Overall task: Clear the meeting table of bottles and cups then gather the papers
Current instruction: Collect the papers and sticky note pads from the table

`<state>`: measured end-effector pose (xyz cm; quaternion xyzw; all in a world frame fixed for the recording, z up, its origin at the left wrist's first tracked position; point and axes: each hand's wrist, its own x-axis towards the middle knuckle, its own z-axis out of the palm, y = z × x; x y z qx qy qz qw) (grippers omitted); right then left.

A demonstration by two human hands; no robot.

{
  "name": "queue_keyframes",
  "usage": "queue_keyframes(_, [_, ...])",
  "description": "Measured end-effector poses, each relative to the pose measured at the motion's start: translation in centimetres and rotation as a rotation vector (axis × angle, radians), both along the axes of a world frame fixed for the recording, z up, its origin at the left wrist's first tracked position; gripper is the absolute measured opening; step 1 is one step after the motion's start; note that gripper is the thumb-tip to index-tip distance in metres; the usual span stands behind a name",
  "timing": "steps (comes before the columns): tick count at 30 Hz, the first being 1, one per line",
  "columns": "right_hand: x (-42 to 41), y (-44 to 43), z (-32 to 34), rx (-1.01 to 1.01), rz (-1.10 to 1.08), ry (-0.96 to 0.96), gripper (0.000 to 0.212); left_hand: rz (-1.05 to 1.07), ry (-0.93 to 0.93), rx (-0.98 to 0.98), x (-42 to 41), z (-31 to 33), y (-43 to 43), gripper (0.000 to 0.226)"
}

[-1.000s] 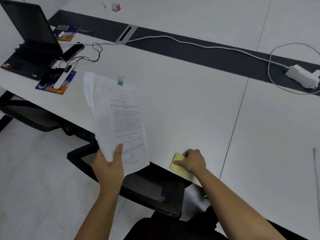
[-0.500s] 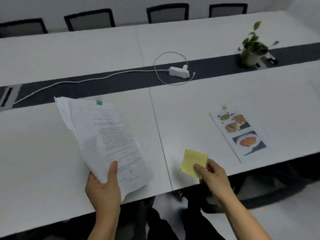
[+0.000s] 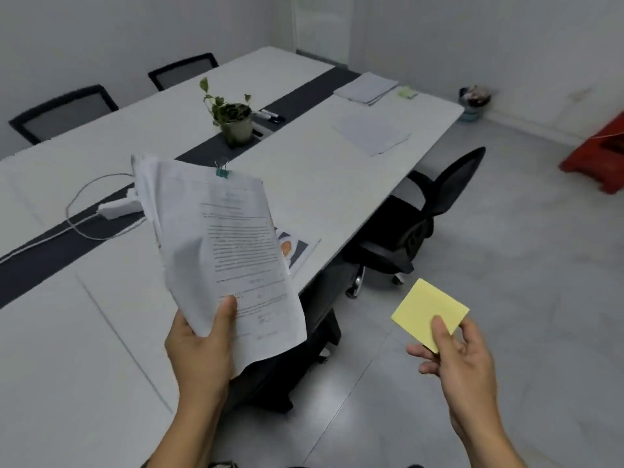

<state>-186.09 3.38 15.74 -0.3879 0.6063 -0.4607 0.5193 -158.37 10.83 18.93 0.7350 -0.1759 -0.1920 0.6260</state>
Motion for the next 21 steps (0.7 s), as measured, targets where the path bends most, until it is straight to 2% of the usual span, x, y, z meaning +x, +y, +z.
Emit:
queue_keyframes(4, [-9.0,-3.0,-0.9,-0.001,-0.023,-0.047,0.017,-0.079,-0.018,0.003,-9.4,-0.7,-5.5,0.021])
queue_keyframes(10, [-20.2,-9.0,-1.2,-0.01,-0.066,-0.057,0.031,-0.209,-0.004,-0.029,-22.3,-0.5,-14.6,0.015])
queue_keyframes(15, [-24.8,-17.3,-0.7,-0.025,-0.006,-0.065,0.033,-0.216,0.019,-0.078,-27.8,0.0,-22.4,0.023])
queue_keyframes(21, [-28.7,-30.4,-3.6,0.011,-0.039,-0.041,0.032,-0.222,0.029,-0.066,-32.9,-2.7,-35.6,0.019])
